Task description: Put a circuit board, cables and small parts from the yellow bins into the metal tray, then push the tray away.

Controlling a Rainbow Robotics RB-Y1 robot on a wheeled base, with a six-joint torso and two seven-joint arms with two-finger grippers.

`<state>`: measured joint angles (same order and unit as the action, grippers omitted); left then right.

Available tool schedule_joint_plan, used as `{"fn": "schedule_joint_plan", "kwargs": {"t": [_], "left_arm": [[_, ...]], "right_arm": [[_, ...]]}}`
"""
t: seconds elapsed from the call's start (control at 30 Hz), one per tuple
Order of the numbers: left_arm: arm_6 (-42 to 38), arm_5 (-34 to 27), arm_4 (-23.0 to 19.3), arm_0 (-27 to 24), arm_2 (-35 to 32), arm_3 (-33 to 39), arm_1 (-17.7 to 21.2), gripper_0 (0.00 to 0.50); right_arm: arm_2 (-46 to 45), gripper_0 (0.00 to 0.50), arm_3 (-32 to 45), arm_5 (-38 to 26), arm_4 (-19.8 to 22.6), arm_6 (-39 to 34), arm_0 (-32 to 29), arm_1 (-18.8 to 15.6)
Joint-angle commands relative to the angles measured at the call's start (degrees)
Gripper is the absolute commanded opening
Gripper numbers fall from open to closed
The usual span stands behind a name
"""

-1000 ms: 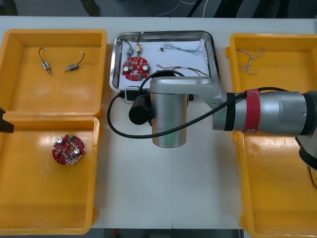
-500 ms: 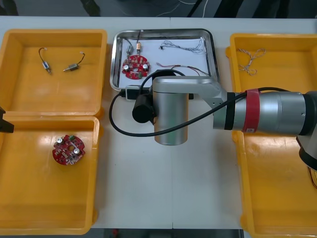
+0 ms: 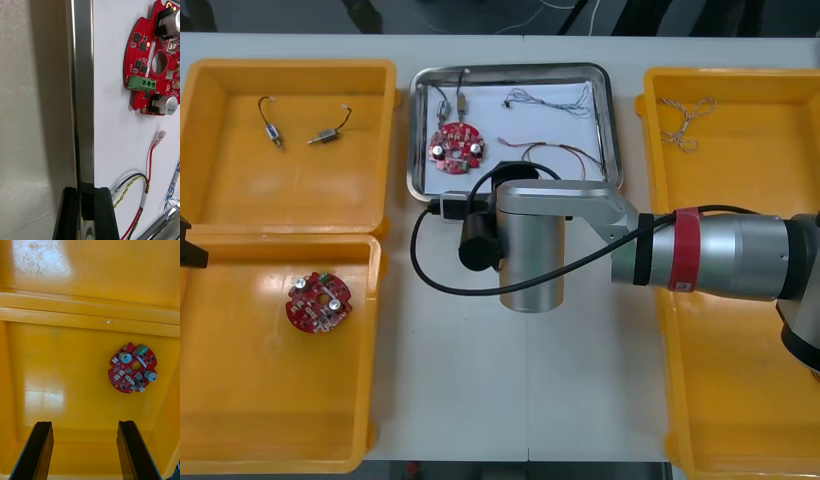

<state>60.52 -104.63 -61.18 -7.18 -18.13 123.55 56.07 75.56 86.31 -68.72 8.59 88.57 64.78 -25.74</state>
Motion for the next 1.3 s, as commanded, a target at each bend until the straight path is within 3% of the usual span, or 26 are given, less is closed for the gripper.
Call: {"fn": "schedule_joint_plan", "kwargs": {"t": [0.03,0.2,0.33,0.37,0.4,0.43,0.5,0.53,0.8,1.03,1.07,1.1,1.13,1.3], "left_arm": [[3.37,0.57,-0.43,0.85,-1.39,1.34,2.55,0.5],[3.37,0.57,-0.43,0.85,-1.39,1.34,2.55,0.5],[3.37,0.57,-0.43,0.85,-1.39,1.34,2.55,0.5],[3.37,0.57,-0.43,0.85,-1.39,1.34,2.55,0.5],[3.37,0.57,-0.43,0.85,-1.39,1.34,2.55,0.5],[3.37,0.57,-0.43,0.85,-1.39,1.34,2.55,0.5],[3.37,0.57,-0.43,0.85,-1.39,1.34,2.55,0.5],[3.37,0.57,-0.43,0.85,-1.39,1.34,2.55,0.5],[3.37,0.57,-0.43,0.85,-1.39,1.34,2.55,0.5],[3.37,0.57,-0.43,0.85,-1.39,1.34,2.55,0.5],[3.37,0.57,-0.43,0.85,-1.39,1.34,2.55,0.5],[3.37,0.57,-0.43,0.85,-1.39,1.34,2.55,0.5],[3.37,0.57,-0.43,0.85,-1.39,1.34,2.55,0.5],[3.37,0.57,-0.43,0.85,-1.39,1.34,2.55,0.5]], "right_arm": [[0.29,0.0,-1.24,1.31,-0.94,-1.65,-1.06,2.1],[0.29,0.0,-1.32,1.75,-1.03,-1.39,-1.06,2.01],[0.29,0.213,-1.32,2.01,-1.65,-1.39,-1.06,2.01],[0.29,0.213,-1.32,2.01,-1.65,-1.39,-1.06,2.01],[0.2,0.292,-1.15,2.19,-2.09,-1.3,-1.06,2.01],[0.2,0.329,-0.89,2.19,-2.26,-1.39,-1.06,2.01],[0.2,0.341,-0.8,2.28,-2.26,-1.65,-1.06,2.01],[-0.06,0.372,-0.62,2.19,-2.35,-1.65,-1.06,1.92],[-1.73,0.38,2.54,0.96,-2.09,-1.3,-0.62,0.6],[-4.19,0.382,9.4,-6.86,2.4,-0.6,1.75,-0.8],[-4.72,0.445,10.63,-8.09,2.75,-0.6,1.84,-0.89],[-5.42,0.445,12.03,-9.59,3.01,-0.6,1.75,-1.07],[-5.51,0.5,12.56,-10.2,3.01,-0.6,1.75,-1.07],[-6.74,0.5,16.87,-15.56,3.1,-1.21,-0.18,-1.07]]}}
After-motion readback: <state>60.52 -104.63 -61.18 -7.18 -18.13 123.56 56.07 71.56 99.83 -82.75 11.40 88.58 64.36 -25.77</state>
